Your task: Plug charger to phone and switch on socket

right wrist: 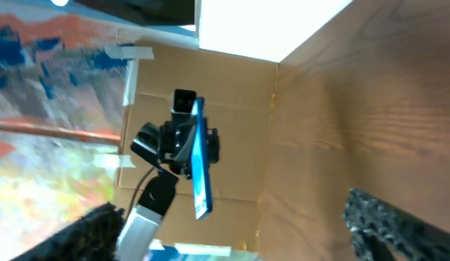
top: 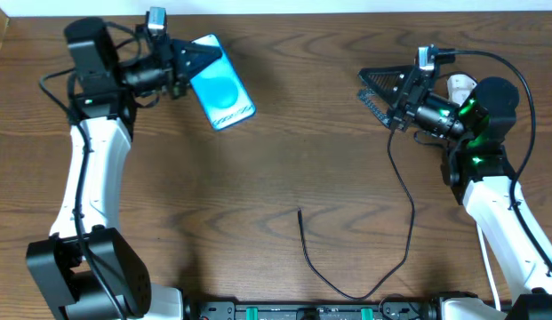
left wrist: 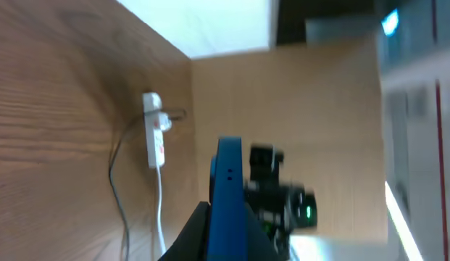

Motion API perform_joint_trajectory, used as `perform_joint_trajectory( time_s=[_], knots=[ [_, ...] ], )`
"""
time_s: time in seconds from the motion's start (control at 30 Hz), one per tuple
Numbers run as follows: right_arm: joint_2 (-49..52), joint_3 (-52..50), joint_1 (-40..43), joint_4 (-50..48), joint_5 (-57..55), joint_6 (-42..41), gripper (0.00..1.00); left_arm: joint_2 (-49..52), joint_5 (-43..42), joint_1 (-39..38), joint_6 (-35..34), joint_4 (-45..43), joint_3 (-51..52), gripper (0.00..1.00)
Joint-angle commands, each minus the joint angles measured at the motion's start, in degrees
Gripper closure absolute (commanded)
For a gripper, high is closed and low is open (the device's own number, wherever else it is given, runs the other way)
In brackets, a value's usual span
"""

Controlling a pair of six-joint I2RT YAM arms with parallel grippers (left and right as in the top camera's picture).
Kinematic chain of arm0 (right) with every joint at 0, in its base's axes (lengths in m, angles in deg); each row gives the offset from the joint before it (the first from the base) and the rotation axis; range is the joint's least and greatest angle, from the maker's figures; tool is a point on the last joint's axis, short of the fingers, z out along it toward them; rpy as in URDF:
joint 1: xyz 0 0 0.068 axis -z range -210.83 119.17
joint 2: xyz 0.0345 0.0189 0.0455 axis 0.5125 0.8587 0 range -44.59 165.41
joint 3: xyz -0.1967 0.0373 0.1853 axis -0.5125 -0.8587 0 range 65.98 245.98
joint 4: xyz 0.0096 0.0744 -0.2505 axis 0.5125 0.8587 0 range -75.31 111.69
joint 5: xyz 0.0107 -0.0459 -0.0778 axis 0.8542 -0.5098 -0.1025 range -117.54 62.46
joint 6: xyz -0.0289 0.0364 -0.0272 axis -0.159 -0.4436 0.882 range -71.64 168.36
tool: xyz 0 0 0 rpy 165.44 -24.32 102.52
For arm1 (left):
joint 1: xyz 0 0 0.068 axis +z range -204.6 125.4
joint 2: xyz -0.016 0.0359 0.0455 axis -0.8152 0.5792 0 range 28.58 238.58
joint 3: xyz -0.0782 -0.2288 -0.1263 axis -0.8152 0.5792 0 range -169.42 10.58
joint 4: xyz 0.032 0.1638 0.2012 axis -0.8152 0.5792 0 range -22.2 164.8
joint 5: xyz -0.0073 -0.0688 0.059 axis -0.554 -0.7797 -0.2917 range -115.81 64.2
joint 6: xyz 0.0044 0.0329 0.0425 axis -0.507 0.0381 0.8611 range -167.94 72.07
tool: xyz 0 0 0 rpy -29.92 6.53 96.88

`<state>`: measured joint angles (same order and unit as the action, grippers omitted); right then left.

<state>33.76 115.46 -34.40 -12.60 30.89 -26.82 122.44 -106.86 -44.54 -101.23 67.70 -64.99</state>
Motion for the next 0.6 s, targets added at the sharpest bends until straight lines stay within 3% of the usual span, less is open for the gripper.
perform_joint_trajectory(
  time_s=[0.0, 0.1, 0.23, 0.43, 0.57],
  knots=[
    [-0.46, 1.62, -1.84, 0.22, -2.23, 4.24, 0.01, -0.55, -9.07, 2.34, 7.45, -0.2, -0.72, 0.93],
    [-0.46, 3.65, -2.93, 5.38, -3.52, 6.27, 0.01, -0.52, -9.07, 3.67, 7.91, -0.22, -0.72, 0.93],
    [-0.44, 10.54, -5.38, 23.47, -8.76, 14.43, 0.01, -0.52, -9.07, 4.46, 8.74, -0.2, -0.68, 0.93],
    [-0.44, 21.94, -13.31, 52.48, -26.86, 26.93, 0.01, -0.52, -9.07, 4.44, 9.84, -0.2, -0.68, 0.93],
    [-0.17, 22.69, -20.24, 61.66, -38.47, 29.27, 0.01, -0.52, -8.92, 4.44, 9.84, -0.2, -0.68, 0.93]
  ],
)
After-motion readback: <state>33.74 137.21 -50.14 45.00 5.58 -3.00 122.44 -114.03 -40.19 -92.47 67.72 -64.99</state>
